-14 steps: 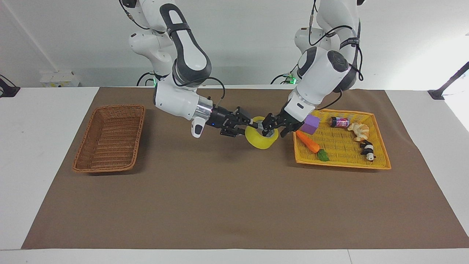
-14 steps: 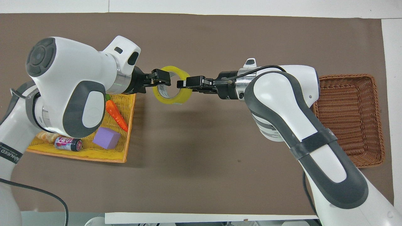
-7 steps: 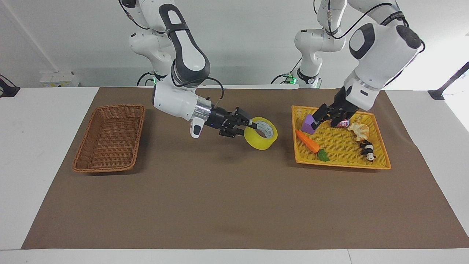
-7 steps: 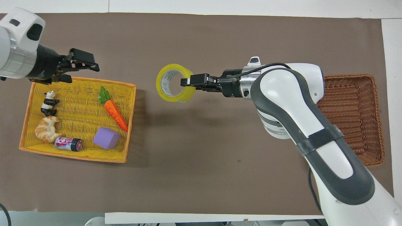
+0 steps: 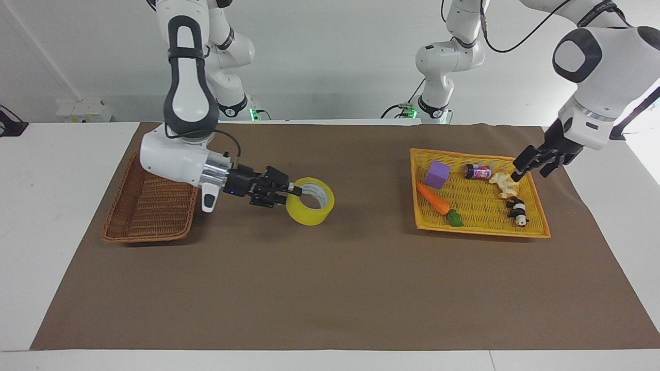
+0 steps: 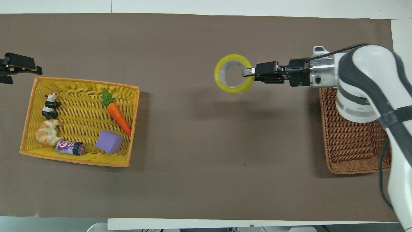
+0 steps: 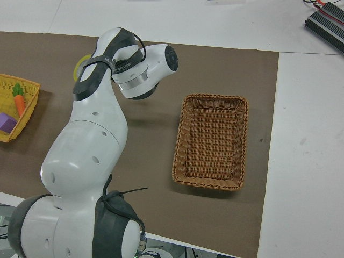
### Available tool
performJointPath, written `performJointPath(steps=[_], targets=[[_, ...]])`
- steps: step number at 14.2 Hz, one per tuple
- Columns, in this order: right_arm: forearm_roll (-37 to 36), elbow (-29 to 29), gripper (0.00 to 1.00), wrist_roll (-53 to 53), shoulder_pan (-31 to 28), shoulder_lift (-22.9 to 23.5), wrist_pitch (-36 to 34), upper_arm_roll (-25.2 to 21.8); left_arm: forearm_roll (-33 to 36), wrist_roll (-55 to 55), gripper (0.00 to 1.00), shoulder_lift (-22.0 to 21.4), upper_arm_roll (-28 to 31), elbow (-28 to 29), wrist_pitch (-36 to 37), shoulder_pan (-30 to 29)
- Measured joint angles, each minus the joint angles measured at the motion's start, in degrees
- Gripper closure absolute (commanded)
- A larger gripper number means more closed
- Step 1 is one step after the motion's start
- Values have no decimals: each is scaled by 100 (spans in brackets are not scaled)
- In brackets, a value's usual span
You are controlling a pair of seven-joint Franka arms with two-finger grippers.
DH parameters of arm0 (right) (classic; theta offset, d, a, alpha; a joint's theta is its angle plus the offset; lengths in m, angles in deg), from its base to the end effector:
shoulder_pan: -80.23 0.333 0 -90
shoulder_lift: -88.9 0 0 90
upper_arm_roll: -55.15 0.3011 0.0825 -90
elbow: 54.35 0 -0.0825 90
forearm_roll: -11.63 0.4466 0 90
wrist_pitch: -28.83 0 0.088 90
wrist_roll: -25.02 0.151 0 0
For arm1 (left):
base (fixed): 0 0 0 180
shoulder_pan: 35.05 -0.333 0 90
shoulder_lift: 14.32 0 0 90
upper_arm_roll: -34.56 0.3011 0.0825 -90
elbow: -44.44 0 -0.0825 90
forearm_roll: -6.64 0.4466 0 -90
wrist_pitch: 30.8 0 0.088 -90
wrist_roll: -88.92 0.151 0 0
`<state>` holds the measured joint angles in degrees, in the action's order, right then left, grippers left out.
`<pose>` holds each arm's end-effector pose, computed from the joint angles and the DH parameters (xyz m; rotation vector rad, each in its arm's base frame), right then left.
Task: Move tape to another basket
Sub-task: 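Carry the tape with the right gripper while the left gripper withdraws, then lower the tape into the wicker basket and open the right gripper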
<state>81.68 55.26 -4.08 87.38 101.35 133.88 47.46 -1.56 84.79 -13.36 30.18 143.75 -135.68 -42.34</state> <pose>0.6514 0.1117 0.3385 -2.0294 0.0489 -0.0422 0.6418 0.0152 0.4921 2.9885 0.2308 0.1184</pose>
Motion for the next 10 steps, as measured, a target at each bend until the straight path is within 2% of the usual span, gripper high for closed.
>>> performJointPath(steps=[4, 7, 10], targets=[[-1221, 2, 100, -554, -1697, -81, -1528, -34, 5, 52, 1, 0, 1, 0, -5, -152], [-2147, 19, 100, -1252, -2713, -94, -1918, -38, 215, 55, 1, -5, -14, -13, -4, -168], [-2373, 89, 100, -1967, -3513, 102, -2193, -38, 677, 69, 1, -28, -92, -262, 395, -126]])
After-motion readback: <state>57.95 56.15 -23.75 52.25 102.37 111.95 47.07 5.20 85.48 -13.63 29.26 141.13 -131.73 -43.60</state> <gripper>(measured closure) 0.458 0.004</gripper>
